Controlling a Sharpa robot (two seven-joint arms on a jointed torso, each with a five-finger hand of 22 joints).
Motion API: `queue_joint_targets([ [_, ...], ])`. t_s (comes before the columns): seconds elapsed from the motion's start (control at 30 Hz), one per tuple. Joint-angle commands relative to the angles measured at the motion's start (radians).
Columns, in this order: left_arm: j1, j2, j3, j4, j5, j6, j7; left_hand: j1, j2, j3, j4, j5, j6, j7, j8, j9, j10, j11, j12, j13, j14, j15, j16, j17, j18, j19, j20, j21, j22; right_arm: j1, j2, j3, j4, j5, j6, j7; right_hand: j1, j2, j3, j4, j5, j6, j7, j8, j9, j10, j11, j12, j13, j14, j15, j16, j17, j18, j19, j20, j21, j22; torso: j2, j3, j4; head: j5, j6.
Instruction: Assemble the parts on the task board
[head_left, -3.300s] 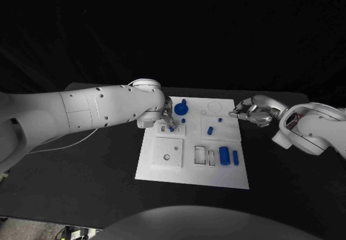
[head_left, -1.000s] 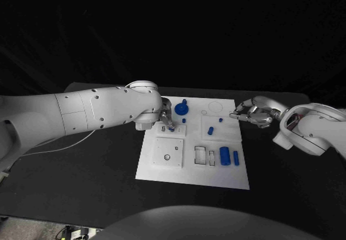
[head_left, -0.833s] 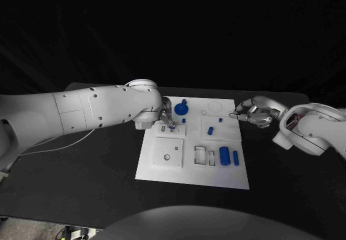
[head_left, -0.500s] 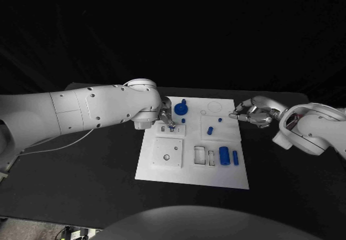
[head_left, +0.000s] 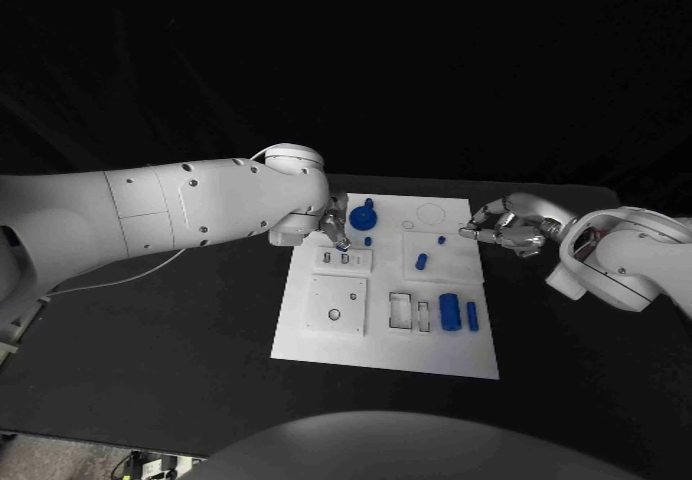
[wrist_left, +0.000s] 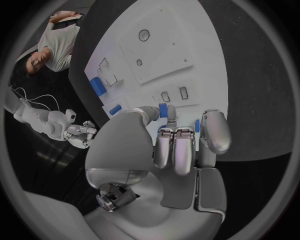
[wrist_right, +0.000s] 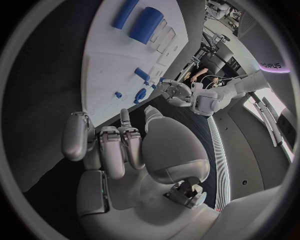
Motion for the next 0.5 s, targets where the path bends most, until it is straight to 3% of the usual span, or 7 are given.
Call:
queue_joint_targets([
  [0.03, 0.006, 0.02, 0.001, -0.019, -0.105, 0.135, -0.004, 0.0, -0.008, 0.135, -0.141, 0.005, 0.016, -0.013, 0.172, 0.0, 0.106, -0.005, 0.003, 0.263, 0.103, -0.002, 0.002, 0.263, 0.001, 0.009, 0.002, 0.007, 0.108, -0.001, 0.003, 0.0, -0.001, -0.001, 0.018, -0.003, 0.01, 0.004, 0.005, -0.002, 0.001, -0.003, 0.001, -0.006, -0.001, 0.108, 0.006, 0.004, 0.263, 0.106, 0.006, 0.003, 0.264, 0.018, -0.006, 0.001, -0.005, 0.157, 0.0, 0.0, -0.0007, 0.003, 0.0],
  [0.23, 0.009, 0.055, 0.001, -0.062, -0.116, 0.228, -0.016, 0.0, -0.012, 0.14, -0.145, 0.007, 0.018, -0.014, 0.179, 0.006, 0.106, -0.006, 0.003, 0.263, 0.103, -0.003, 0.002, 0.263, 0.001, 0.01, 0.0, 0.008, 0.11, -0.001, 0.004, 0.0, -0.001, 0.0, 0.019, -0.003, 0.01, 0.004, 0.005, -0.002, 0.001, -0.003, 0.001, -0.006, -0.001, 0.108, 0.006, 0.004, 0.263, 0.106, 0.006, 0.003, 0.264, 0.018, -0.007, 0.001, -0.006, 0.157, 0.001, 0.0003, -0.0008, 0.003, 0.0],
  [0.5, 0.01, 0.081, 0.001, -0.083, -0.113, 0.225, -0.021, -0.006, -0.015, 0.143, -0.151, 0.012, 0.023, -0.017, 0.182, 0.009, 0.106, -0.008, 0.003, 0.263, 0.103, -0.005, 0.002, 0.263, -0.003, 0.024, -0.001, 0.024, 0.122, -0.001, 0.007, 0.0, -0.004, 0.0, 0.023, -0.003, 0.01, 0.004, 0.005, -0.002, 0.001, -0.003, 0.001, -0.006, -0.001, 0.108, 0.007, 0.004, 0.263, 0.106, 0.007, 0.003, 0.264, 0.019, -0.009, 0.002, -0.009, 0.156, -0.002, 0.0006, 0.0001, 0.006, 0.0],
])
